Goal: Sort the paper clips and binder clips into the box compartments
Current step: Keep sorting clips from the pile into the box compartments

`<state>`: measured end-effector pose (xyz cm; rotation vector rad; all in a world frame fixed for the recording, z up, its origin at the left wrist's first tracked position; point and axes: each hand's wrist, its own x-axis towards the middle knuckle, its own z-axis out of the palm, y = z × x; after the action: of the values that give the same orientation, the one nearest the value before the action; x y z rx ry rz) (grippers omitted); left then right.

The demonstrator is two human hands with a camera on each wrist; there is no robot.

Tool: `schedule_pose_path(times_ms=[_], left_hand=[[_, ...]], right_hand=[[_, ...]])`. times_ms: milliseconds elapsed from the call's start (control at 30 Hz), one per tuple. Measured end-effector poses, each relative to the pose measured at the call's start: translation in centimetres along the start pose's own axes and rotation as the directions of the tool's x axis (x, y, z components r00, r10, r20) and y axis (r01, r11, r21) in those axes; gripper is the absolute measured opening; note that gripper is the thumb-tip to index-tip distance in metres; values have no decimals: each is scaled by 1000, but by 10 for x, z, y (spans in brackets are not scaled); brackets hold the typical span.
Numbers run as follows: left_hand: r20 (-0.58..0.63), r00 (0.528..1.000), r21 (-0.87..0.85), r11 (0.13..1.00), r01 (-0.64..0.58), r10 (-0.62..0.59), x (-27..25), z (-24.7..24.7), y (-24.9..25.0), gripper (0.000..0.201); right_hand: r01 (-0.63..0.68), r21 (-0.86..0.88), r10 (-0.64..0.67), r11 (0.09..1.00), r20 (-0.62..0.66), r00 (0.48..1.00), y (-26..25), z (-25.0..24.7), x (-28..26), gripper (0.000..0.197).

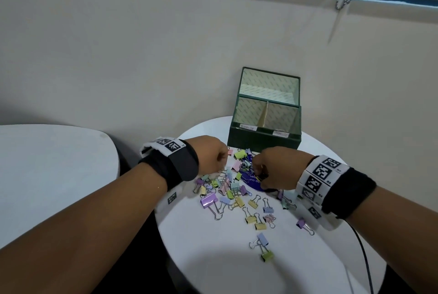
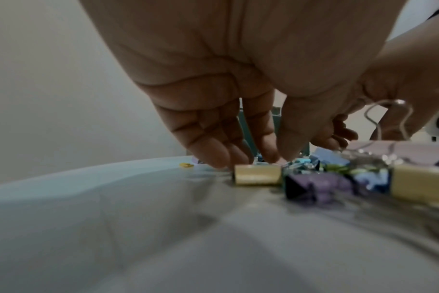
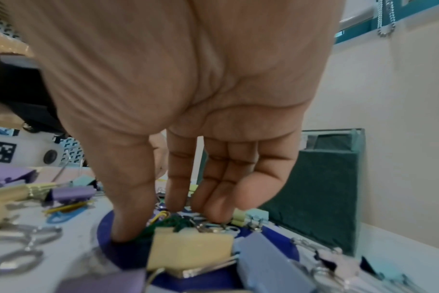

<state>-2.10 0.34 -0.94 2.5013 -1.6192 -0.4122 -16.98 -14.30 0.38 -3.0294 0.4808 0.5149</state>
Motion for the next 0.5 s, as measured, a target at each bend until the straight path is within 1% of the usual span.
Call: schedule_pose_path(times_ms=[67, 133, 200, 267, 367, 433, 500], left_hand=[[14, 1000, 24, 999, 26, -26, -1, -2, 0, 26], [81, 997, 30, 999, -19, 16, -5, -5, 4, 39], [165, 984, -12, 997, -71, 72, -8, -5, 7, 45], [188, 977, -26, 995, -100, 103, -10, -3, 7, 45], [146, 981, -1, 992, -129, 128, -8, 0, 5, 34], [105, 988, -7, 993, -115, 115, -7, 1, 5, 25], [84, 993, -15, 997, -77, 78, -6, 2, 4, 20]], right_hand=[[-1, 6, 1, 1000, 2, 1000, 3, 0, -2, 27], [-2, 11, 1, 1000, 9, 1000, 5, 0, -3, 35], [10, -3, -10, 1000, 3, 1000, 5, 0, -4, 36], [37, -42, -37, 998, -7, 999, 4, 2, -3, 32], [70, -67, -71, 995, -11, 997, 2, 5, -1, 27], [86, -50, -87, 995, -4, 996, 2, 6, 1, 27], [100, -45, -100, 994, 15, 995, 2, 6, 3, 33]])
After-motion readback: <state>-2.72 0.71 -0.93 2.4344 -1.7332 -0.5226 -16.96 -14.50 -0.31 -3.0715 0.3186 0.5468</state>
